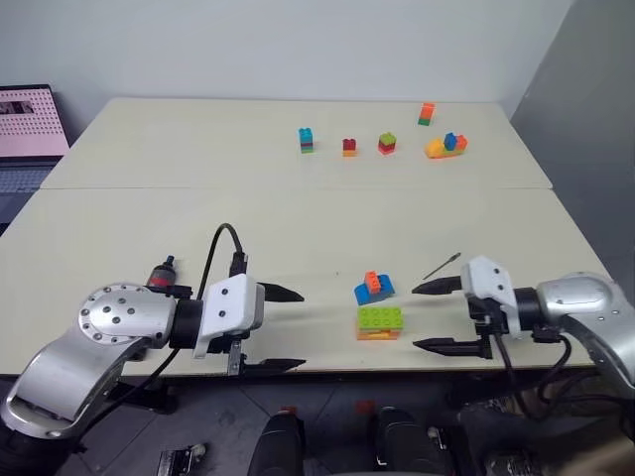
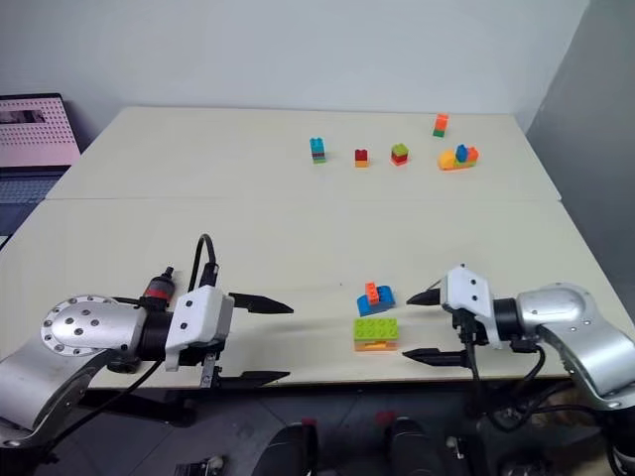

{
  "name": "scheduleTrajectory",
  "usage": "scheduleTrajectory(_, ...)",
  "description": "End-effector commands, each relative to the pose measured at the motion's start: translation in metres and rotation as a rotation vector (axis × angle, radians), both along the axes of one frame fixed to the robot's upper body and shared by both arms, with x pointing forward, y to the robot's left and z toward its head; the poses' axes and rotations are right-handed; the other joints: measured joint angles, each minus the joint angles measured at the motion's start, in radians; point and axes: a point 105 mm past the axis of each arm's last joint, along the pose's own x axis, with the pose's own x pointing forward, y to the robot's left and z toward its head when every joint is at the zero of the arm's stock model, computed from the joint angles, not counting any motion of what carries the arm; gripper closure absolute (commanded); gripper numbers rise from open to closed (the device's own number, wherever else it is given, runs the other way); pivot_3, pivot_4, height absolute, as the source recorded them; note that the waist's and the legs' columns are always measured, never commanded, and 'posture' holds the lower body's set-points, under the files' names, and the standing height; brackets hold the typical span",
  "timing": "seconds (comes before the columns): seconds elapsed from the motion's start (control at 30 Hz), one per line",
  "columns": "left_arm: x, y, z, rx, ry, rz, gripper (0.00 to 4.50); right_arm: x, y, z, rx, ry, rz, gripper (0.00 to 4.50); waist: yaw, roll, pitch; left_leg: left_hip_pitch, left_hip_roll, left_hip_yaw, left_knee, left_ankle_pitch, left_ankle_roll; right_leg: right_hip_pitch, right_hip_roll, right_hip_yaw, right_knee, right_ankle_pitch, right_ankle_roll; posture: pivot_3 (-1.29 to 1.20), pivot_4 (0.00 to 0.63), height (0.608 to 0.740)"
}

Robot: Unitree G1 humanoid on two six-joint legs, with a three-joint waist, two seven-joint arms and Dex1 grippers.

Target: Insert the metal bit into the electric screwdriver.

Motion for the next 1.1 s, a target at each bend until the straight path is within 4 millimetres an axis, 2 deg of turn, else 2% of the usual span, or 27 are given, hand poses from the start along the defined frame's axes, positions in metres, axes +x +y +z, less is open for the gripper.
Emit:
scheduleTrajectory(0.03, -0.003, -0.006, 0.003, -0.019, -0.026, -0.019, 0.0, 0.003, 0.006, -0.001, 0.001, 0.0, 0.019, 0.01, 0.001, 0.0, 0.0, 0.0, 0.0, 0.0, 0.0, 0.0, 0.0, 0.0, 0.0, 0.0, 0.0, 0.0, 0.0, 0.0, 0.15, 0.74)
scheduleTrajectory(0.17, -0.003, -0.005, -0.001, -0.015, -0.022, -0.011, 0.0, 0.008, 0.013, -0.01, 0.005, 0.018, 0.037, 0.01, 0.0, 0.0, 0.0, 0.0, 0.0, 0.0, 0.0, 0.0, 0.0, 0.0, 0.0, 0.0, 0.0, 0.0, 0.0, 0.0, 0.15, 0.74)
scheduleTrajectory(0.2, -0.003, -0.005, -0.002, -0.016, -0.022, -0.01, 0.0, 0.01, 0.015, -0.012, 0.005, 0.018, 0.04, 0.19, 0.0, 0.0, 0.0, 0.0, 0.0, 0.0, 0.0, 0.0, 0.0, 0.0, 0.0, 0.0, 0.001, 0.0, 0.0, 0.0, 0.15, 0.74)
scheduleTrajectory(0.23, -0.003, -0.005, -0.002, -0.017, -0.023, -0.01, 0.0, 0.012, 0.015, -0.014, 0.005, 0.017, 0.042, 0.19, 0.0, 0.0, 0.0, 0.0, 0.0, 0.0, 0.0, 0.0, 0.0, 0.0, 0.0, 0.0, 0.001, 0.0, 0.0, 0.0, 0.15, 0.74)
scheduleTrajectory(0.37, -0.004, -0.01, -0.003, -0.028, -0.026, -0.016, 0.0, 0.017, 0.02, -0.02, 0.006, 0.01, 0.048, 0.97, 0.0, 0.0, 0.0, 0.001, 0.0, 0.0, 0.0, 0.0, 0.0, 0.0, 0.0, 0.0, 0.002, 0.0, 0.0, 0.0, 0.15, 0.74)
scheduleTrajectory(0.53, -0.006, -0.014, -0.006, -0.035, -0.023, -0.023, 0.0, 0.02, 0.021, -0.021, 0.002, -0.001, 0.06, 2.35, 0.0, 0.0, 0.0, 0.001, 0.0, 0.0, 0.001, 0.0, 0.0, 0.0, 0.0, 0.0, 0.003, 0.0, 0.0, 0.0, 0.15, 0.74)
scheduleTrajectory(0.63, -0.006, -0.014, -0.007, -0.044, -0.018, -0.026, 0.0, 0.021, 0.02, -0.017, 0.009, -0.01, 0.062, 2.99, 0.0, 0.0, 0.0, 0.001, 0.0, 0.0, 0.001, 0.0, 0.0, 0.0, 0.0, 0.0, 0.003, 0.0, 0.0, 0.0, 0.15, 0.74)
scheduleTrajectory(0.73, -0.005, -0.015, -0.006, -0.063, -0.014, -0.022, 0.0, 0.021, 0.016, -0.009, 0.025, -0.018, 0.055, 3.02, 0.0, 0.0, 0.0, 0.001, 0.0, 0.0, 0.001, 0.0, 0.0, 0.0, 0.0, 0.0, 0.003, 0.0, 0.0, 0.0, 0.15, 0.74)
scheduleTrajectory(0.87, -0.003, -0.02, 0.0, -0.127, 0.0, -0.012, 0.0, 0.017, 0.002, 0.01, 0.05, -0.026, 0.013, 3.02, 0.001, 0.0, 0.0, 0.001, 0.0, 0.0, 0.001, 0.0, 0.0, 0.0, 0.0, 0.001, 0.003, 0.0, 0.0, 0.0, 0.15, 0.74)
scheduleTrajectory(1.03, 0.004, -0.029, 0.009, -0.213, -0.005, 0.004, 0.0, 0.02, -0.034, 0.028, 0.07, -0.04, -0.157, 3.02, 0.008, 0.0, 0.0, 0.0, 0.0, -0.001, 0.001, 0.0, 0.0, 0.0, 0.0, 0.0, 0.003, 0.0, 0.0, 0.0, 0.15, 0.74)
scheduleTrajectory(1.1, 0.009, -0.035, 0.014, -0.26, -0.014, 0.015, 0.0, 0.031, -0.067, 0.036, 0.089, -0.08, -0.345, 3.02, 0.009, 0.0, 0.0, 0.001, 0.0, -0.001, 0.001, 0.0, 0.0, 0.0, 0.0, 0.001, 0.003, 0.0, 0.0, 0.0, 0.15, 0.74)
